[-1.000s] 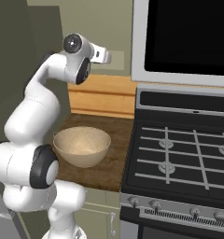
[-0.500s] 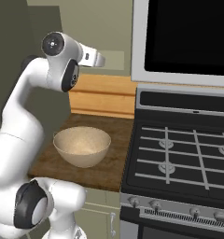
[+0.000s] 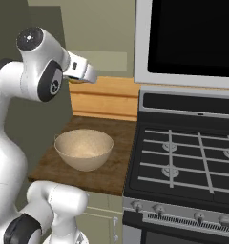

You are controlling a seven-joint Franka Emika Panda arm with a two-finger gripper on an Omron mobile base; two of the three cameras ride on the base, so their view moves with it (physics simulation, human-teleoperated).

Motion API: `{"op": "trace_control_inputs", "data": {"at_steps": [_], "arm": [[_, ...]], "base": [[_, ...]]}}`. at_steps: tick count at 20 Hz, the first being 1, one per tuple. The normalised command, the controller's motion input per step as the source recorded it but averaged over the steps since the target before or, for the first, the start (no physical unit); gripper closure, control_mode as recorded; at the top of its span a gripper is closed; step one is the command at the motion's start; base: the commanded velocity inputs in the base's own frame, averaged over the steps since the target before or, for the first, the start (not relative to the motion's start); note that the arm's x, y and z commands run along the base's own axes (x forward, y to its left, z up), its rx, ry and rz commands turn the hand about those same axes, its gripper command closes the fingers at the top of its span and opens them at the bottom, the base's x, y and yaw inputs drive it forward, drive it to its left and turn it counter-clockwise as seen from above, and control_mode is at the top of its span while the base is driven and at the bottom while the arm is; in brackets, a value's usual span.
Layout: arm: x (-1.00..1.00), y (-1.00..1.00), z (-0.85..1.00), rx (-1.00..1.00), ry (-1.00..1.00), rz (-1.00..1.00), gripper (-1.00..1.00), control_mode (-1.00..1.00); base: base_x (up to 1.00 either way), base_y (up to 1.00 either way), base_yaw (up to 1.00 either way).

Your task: Open the cabinet, pick up the bread from the cabinet and place it in the basket. Then move the basket to the dining counter.

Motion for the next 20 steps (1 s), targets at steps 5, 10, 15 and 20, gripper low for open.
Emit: {"op": "trace_control_inputs", "data": {"at_steps": [5, 10, 15, 20], "arm": [[-0.46, 0.03, -0.83, 0.00, 0.36, 0.00, 1.00, -1.00], [-0.07, 0.11, -1.00, 0.00, 0.26, 0.00, 1.00, -1.00], [0.00, 0.02, -1.00, 0.00, 0.33, 0.00, 1.00, -1.00], [0.55, 0.00, -0.92, 0.00, 0.06, 0.00, 1.00, -1.00]], "base": [[0.00, 0.00, 0.00], [0.00, 0.00, 0.00], [0.00, 0.00, 0.00], [0.00, 0.00, 0.00]]}}
